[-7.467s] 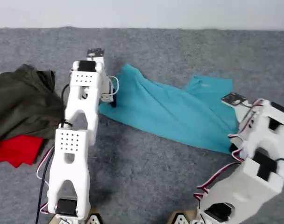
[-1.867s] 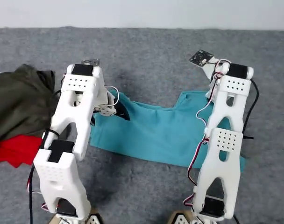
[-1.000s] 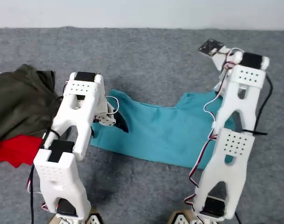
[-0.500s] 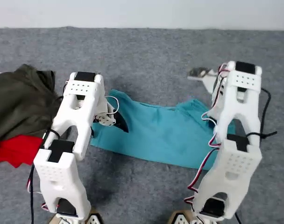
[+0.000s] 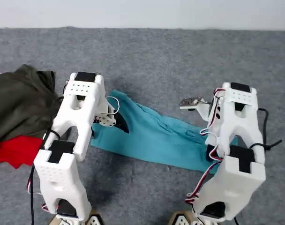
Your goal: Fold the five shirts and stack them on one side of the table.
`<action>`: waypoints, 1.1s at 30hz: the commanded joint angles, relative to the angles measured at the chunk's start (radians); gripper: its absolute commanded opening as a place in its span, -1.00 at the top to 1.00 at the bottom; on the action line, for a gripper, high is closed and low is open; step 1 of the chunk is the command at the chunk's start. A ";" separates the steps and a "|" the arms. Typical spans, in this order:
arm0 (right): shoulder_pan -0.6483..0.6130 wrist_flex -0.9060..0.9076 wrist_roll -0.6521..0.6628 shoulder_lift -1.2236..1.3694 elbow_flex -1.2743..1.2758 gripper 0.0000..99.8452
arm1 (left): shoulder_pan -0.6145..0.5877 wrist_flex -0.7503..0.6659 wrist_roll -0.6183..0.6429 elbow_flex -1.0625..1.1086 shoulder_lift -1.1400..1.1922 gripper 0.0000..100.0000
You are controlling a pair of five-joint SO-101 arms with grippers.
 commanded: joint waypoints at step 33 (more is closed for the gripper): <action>-0.116 -0.381 -0.322 -0.025 -0.230 0.85 | -0.032 0.015 0.063 -0.163 -0.061 0.19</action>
